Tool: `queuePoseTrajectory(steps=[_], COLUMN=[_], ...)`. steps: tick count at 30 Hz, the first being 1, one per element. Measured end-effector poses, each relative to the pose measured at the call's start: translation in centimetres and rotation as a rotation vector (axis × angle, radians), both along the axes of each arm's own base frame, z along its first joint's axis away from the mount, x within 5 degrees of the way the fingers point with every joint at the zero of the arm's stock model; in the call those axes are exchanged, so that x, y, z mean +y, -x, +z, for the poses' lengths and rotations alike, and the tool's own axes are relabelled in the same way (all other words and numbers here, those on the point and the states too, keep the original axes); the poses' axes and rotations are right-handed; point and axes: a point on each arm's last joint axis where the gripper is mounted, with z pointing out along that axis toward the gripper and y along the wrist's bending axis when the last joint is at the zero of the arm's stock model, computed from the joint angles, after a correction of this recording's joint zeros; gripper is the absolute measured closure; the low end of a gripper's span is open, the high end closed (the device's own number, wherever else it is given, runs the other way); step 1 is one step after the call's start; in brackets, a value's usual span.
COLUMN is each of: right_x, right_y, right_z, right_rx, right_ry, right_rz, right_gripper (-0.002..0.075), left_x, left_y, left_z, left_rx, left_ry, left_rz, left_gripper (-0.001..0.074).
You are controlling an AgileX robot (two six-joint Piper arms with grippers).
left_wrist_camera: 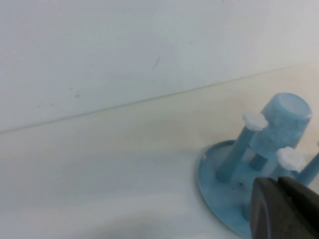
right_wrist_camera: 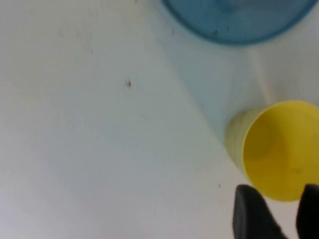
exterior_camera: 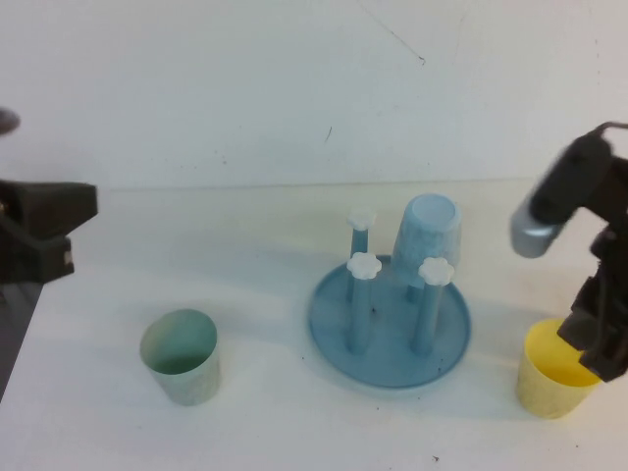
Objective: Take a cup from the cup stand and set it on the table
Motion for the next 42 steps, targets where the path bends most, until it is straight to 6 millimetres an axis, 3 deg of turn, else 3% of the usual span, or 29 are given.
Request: queuePoseTrajectory(steps=[8,13,18,28,42], right_x=[-2.8,-4.4,-5.5,-5.8,-5.8], right_y=[6.8,10.4,12.8,13.6,13.6], right_z=[0.5,0.1,-0.6,-1.8,-1.8], right_rx=[-0.42,-0.642,-0.73,-0.718,-0.715], right_ry=[-0.313,-0.501,-0.617,-0.653,-0.664], right_rz=[0.044,0.037,0.016,-0.006,-0.014], right_gripper=[0.0705,0.0724,0.0727,0.0727,0.0727], left_x=[1.3,1.6,1.5,0.7,-1.2], left_y=[5.1,7.9,9.4,10.1,11.4], left_z=[-3.9,-6.2,-8.5,-12.4,-14.5], left_rx=[-0.108,-0.174,-0.172,-0.027,0.142], left_ry=[0.017,0.019,0.019,0.033,0.068], left_rz=[0.278,0.358,0.363,0.289,0.076], left_gripper=[0.0737,0.0736,0.0737,0.0737,0.0737])
